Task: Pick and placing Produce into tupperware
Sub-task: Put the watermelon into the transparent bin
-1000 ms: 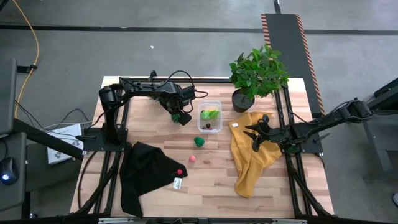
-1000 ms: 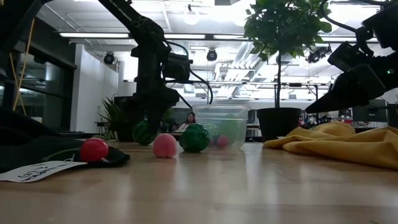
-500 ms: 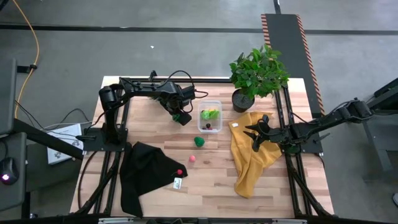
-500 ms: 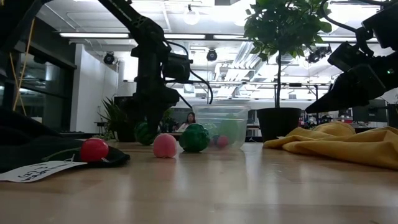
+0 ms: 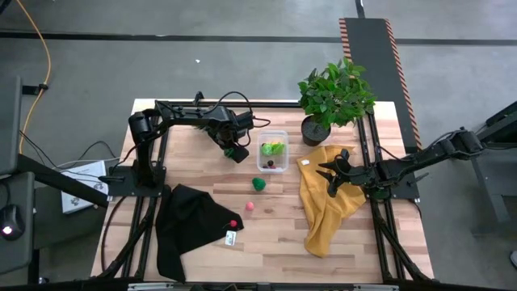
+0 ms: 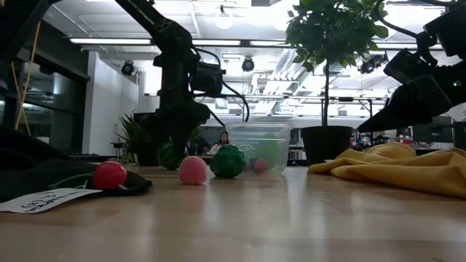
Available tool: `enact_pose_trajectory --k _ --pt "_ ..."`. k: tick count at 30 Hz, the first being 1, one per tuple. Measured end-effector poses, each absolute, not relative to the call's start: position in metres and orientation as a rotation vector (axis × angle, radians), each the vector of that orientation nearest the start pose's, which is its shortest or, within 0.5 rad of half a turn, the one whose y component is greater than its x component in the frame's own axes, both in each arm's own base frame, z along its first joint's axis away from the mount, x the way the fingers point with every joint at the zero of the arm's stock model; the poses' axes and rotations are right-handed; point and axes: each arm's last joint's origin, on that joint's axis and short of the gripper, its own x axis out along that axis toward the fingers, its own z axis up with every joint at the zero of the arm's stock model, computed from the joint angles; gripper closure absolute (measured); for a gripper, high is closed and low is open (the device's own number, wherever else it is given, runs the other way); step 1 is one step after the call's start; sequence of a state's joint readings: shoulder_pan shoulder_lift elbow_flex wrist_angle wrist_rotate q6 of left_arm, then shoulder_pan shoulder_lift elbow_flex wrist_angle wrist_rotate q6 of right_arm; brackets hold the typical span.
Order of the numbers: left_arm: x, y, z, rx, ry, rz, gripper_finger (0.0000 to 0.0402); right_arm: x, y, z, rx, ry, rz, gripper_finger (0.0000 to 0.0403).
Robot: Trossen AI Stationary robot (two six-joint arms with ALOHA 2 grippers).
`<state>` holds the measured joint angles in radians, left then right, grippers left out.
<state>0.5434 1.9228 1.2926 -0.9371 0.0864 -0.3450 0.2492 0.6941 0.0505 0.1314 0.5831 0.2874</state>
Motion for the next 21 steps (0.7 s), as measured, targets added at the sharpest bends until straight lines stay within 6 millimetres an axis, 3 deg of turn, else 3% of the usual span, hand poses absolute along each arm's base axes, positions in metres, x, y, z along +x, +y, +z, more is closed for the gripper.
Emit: enact_pose_trajectory --k 21 --pt "0.2964 0.1761 0.1588 -0.761 1.443 0.623 0.0099 0.1291 0.0164 0.1283 0.071 0.419 -0.39 0.0289"
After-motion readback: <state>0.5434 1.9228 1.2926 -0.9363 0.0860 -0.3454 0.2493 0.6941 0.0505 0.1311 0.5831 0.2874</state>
